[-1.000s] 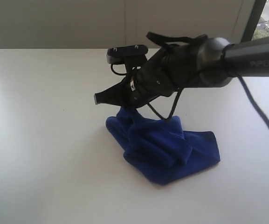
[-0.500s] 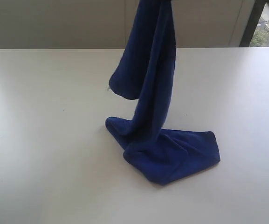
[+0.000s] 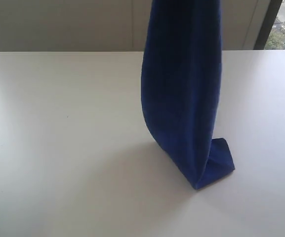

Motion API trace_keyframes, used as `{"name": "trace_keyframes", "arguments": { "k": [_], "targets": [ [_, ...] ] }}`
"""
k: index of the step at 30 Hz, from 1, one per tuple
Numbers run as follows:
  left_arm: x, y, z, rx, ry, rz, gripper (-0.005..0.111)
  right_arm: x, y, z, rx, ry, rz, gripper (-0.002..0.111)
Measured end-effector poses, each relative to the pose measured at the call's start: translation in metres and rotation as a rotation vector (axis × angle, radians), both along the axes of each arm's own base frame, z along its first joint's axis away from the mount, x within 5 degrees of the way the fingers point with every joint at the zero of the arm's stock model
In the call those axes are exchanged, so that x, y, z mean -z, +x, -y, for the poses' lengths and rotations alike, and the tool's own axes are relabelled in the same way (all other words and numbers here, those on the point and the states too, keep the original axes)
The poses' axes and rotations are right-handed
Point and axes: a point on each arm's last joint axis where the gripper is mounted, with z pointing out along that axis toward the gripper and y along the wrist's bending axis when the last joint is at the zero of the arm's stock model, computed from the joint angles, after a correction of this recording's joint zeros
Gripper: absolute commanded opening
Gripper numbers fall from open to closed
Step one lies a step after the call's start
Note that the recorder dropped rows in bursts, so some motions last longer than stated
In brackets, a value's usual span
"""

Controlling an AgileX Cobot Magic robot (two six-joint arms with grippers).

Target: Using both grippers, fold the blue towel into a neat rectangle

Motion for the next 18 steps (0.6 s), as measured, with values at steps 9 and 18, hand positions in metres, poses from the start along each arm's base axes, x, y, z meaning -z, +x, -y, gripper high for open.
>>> {"name": "trace_keyframes", "arguments": {
  "k": [9,18],
  "targets": [
    [0.0,0.0,0.0,0.0,0.0,0.0,0.0,0.004,0.033,-0.038,-0.14,0.153,-0.051,0.0],
    [0.0,0.0,0.0,0.0,0.0,0.0,0.0,-0.002,0.03,-0.026,-0.059,0.011,-0.035,0.0]
  ]
}}
